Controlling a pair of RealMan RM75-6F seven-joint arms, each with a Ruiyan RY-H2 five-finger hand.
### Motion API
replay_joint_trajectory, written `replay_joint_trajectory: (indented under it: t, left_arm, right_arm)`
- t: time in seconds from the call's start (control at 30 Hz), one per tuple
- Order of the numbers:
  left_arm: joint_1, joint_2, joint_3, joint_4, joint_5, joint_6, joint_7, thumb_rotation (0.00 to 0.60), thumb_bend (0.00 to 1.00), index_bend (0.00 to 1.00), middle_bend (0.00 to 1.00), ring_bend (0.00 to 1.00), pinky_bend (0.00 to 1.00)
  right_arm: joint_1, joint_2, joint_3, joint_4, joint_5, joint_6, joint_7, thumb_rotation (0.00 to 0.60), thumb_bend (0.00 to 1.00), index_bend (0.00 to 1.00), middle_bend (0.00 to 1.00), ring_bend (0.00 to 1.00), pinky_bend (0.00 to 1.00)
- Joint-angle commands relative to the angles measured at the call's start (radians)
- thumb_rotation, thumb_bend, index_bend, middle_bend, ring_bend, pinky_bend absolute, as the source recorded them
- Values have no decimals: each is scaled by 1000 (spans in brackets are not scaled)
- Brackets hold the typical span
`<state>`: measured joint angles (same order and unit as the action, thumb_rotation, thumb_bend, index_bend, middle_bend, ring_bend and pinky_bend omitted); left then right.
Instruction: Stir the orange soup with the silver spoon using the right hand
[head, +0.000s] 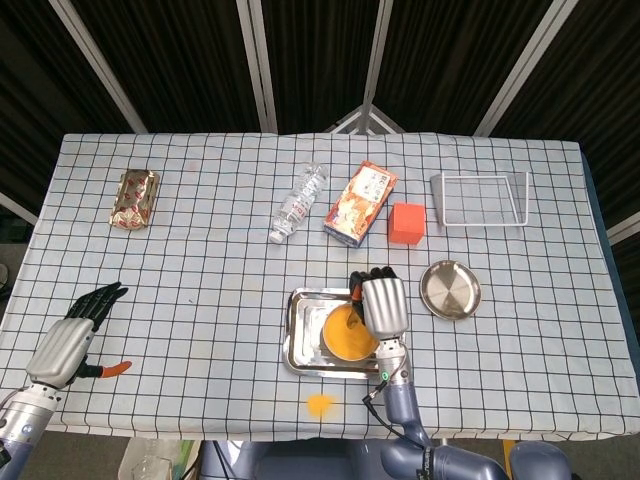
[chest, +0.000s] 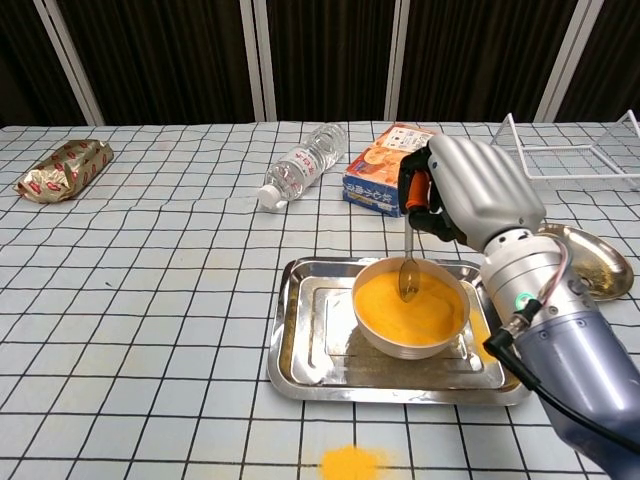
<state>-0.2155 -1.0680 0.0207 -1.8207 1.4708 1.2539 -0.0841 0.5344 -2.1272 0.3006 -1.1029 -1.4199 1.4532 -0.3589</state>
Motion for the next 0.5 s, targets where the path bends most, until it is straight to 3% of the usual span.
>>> replay_joint_trajectory:
  t: [0.03, 0.5]
  left_arm:
    - [0, 0, 0, -1, 0, 1, 2, 600, 22, 0, 0, 0, 0]
    - [3, -5, 1, -4, 0, 5, 18, 600, 22, 0, 0, 0, 0]
  right_arm:
    - [-11, 6, -12, -3, -2, 8, 8, 600, 777, 966, 740, 580, 484]
    - [-70, 49, -80, -58, -29, 49, 23, 600, 779, 971, 742, 580, 484]
